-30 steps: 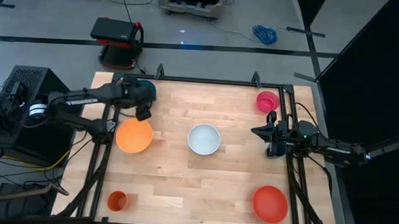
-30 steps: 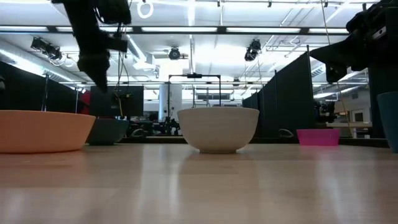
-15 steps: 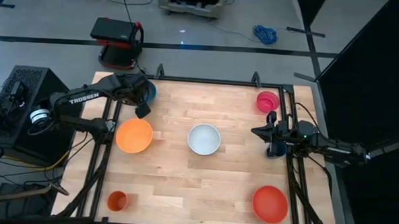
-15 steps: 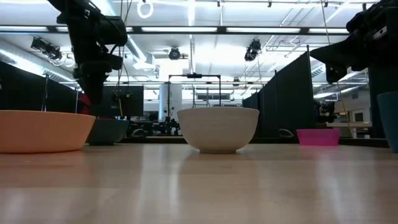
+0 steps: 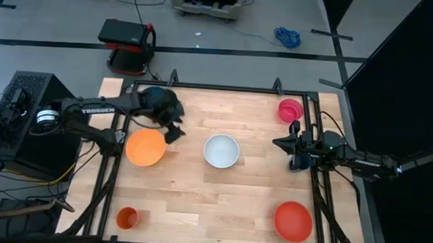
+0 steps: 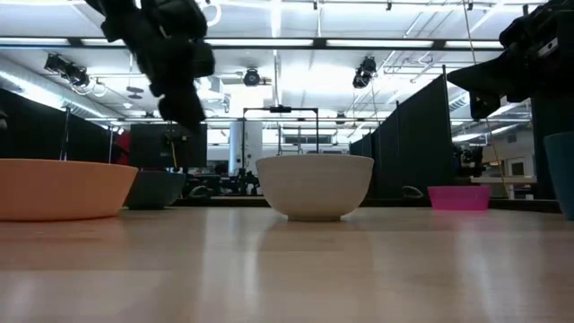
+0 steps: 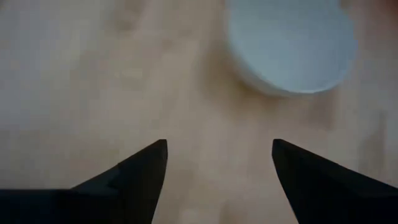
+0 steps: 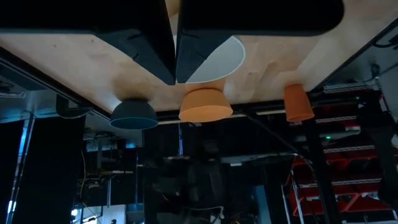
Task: Nest bowls inside each other
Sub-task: Stack the white bowl on the yellow bowl
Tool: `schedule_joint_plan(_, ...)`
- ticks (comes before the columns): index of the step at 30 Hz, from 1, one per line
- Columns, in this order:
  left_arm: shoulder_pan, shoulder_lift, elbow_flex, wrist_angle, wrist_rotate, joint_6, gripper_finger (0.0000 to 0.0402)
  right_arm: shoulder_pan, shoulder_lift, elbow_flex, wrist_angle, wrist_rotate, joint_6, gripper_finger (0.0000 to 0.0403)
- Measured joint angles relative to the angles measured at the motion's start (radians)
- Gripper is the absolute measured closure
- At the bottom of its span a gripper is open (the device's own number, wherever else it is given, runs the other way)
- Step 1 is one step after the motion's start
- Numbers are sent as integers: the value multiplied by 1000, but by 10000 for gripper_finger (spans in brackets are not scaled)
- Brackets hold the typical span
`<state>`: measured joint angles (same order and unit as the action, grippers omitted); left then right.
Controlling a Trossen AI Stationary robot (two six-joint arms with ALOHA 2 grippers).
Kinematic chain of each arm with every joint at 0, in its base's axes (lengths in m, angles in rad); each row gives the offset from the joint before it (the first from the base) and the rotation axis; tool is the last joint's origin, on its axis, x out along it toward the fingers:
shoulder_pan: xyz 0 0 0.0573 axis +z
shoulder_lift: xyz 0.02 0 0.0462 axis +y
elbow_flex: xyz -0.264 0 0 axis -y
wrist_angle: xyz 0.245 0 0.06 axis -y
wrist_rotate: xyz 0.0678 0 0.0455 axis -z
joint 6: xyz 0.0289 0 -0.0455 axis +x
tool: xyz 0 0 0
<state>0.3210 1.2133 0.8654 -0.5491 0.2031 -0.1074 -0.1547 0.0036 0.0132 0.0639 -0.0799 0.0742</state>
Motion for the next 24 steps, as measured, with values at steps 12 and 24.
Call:
schedule_joint_plan(12, -166, 284, 186, 84, -19, -109, 100, 0, 0, 0, 0, 0, 0, 403)
schedule_joint_plan(24, -163, 491, 344, -3, -87, -219, 95, 0, 0, 1, 0, 0, 0, 403)
